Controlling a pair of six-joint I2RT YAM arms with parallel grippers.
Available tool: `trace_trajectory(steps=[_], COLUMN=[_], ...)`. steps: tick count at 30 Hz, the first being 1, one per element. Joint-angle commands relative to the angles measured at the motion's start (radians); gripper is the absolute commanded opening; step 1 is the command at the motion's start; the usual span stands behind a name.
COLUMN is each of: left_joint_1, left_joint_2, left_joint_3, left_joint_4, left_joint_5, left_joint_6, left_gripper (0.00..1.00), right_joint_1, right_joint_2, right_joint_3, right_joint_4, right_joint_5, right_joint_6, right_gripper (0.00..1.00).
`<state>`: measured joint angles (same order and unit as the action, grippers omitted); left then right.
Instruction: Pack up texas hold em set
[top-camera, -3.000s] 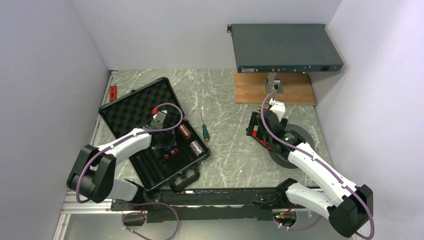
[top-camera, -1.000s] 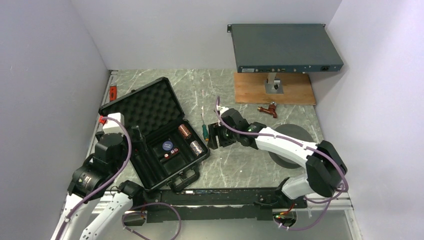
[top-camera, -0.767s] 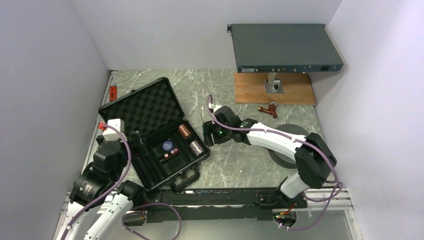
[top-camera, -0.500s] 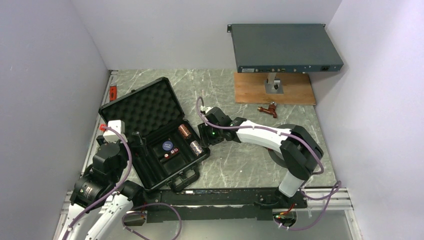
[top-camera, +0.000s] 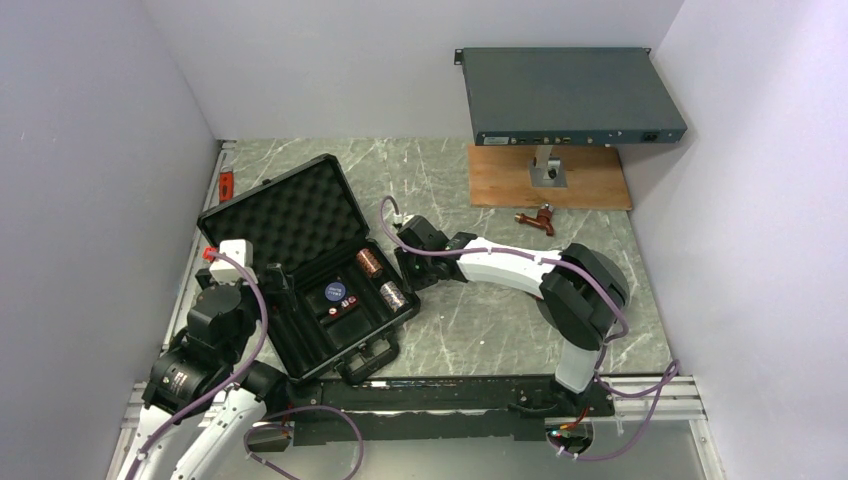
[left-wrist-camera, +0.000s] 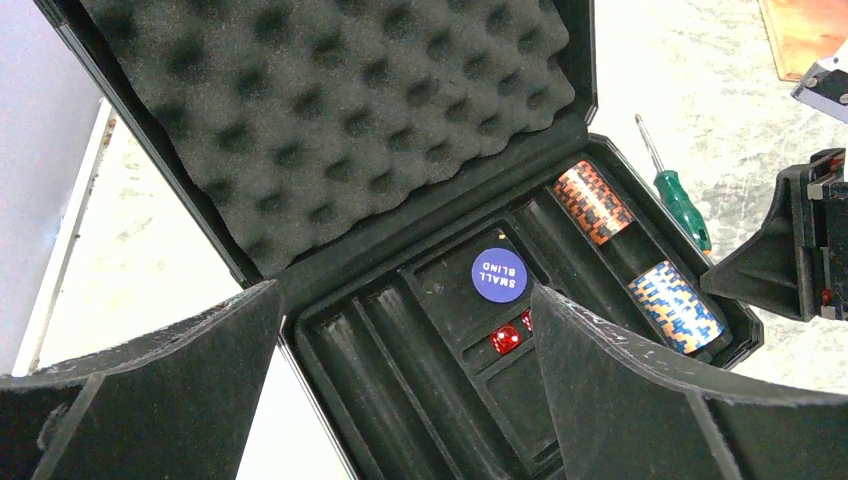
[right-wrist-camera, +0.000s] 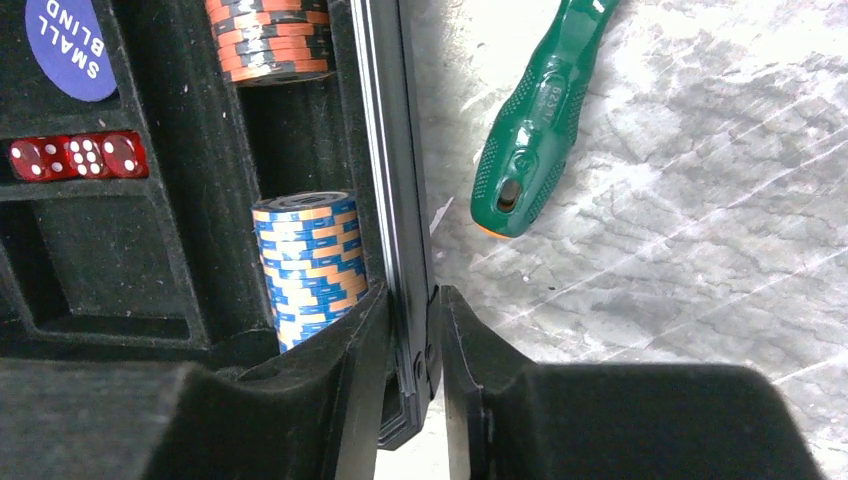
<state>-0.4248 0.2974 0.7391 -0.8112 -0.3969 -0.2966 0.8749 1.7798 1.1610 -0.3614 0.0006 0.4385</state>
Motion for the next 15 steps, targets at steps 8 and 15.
trace_trajectory(steps=[8,15], left_joint_1=[0.007,0.008], left_joint_2=[0.024,0.035], left_joint_3=[-0.004,-0.004], left_joint_4=[0.047,0.049], left_joint_5=[0.009,0.011], left_joint_6=[0.019,0.019], left_gripper=[1.0,1.0], right_joint_1=[0.003,-0.016], right_joint_2=[0.032,0.04], right_joint_3=[0.06,0.085], right_joint_4=[-0.045,-0.086], right_joint_5=[0.109,0.222], right_joint_6=[0.018,0.034], right_gripper=[0.0,0.0])
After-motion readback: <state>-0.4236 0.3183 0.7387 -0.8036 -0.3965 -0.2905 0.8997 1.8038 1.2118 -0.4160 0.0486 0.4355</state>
